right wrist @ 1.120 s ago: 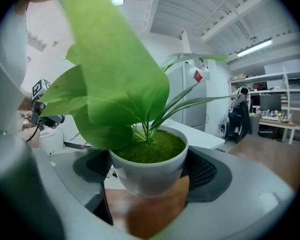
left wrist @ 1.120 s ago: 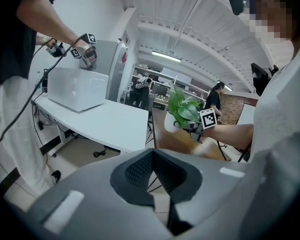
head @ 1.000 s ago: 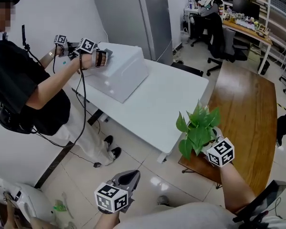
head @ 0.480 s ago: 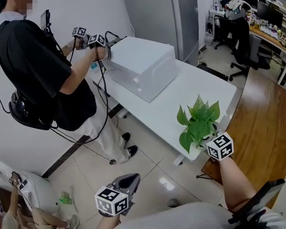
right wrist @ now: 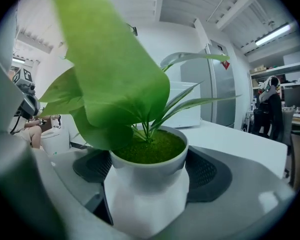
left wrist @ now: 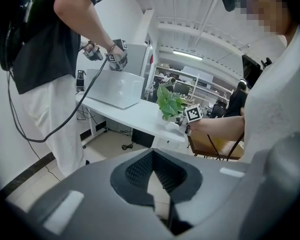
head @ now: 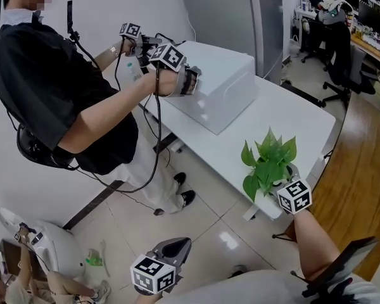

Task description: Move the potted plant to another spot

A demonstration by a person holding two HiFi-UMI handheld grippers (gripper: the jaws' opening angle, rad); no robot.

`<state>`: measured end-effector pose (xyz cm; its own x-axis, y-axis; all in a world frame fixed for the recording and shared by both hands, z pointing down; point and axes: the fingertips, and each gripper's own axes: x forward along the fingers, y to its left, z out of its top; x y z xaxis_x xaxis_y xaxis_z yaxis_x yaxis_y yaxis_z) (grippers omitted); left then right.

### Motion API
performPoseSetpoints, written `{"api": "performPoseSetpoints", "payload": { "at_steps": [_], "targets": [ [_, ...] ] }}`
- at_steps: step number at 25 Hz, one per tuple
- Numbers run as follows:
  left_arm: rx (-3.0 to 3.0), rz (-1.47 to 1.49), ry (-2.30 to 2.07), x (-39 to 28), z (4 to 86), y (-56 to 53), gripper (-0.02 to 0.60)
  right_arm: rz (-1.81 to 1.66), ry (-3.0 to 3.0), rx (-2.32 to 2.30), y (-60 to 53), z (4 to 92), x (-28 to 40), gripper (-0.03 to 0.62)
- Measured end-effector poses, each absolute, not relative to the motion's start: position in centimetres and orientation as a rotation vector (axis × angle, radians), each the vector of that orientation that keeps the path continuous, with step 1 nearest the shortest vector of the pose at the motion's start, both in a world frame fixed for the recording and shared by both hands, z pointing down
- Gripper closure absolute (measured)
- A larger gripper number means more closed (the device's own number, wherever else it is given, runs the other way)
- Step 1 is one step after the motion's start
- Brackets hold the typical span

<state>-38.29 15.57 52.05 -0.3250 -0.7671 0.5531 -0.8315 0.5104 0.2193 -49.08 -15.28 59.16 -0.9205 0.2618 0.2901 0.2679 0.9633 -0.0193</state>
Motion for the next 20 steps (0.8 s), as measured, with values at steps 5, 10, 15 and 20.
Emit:
{"api": "performPoseSetpoints", "payload": {
  "at_steps": [5,10,15,20],
  "targets": [
    [1.303,0.140,-2.129,-38.7,52.7,15.0,0.584,-0.059,-2.802,-0.394,-15.4,60.5,-49.5,0.137],
    [1.319,0.138,-2.128,-39.5,52.4,14.8,0.584,-0.041,-2.811,-0.392,-15.3,60.6,-49.7,0.135],
    [1.328,0.138,-2.123,-39.4,52.5,14.7,0.584,-0.027,-2.808,-0.405,-15.1,60.7,-49.6,0.138],
    [1.322,0.138,-2.123,-39.4,52.6,15.0,0.586,0.006,-2.808,-0.419,-15.1,60.6,-49.5,0.126]
  ]
}}
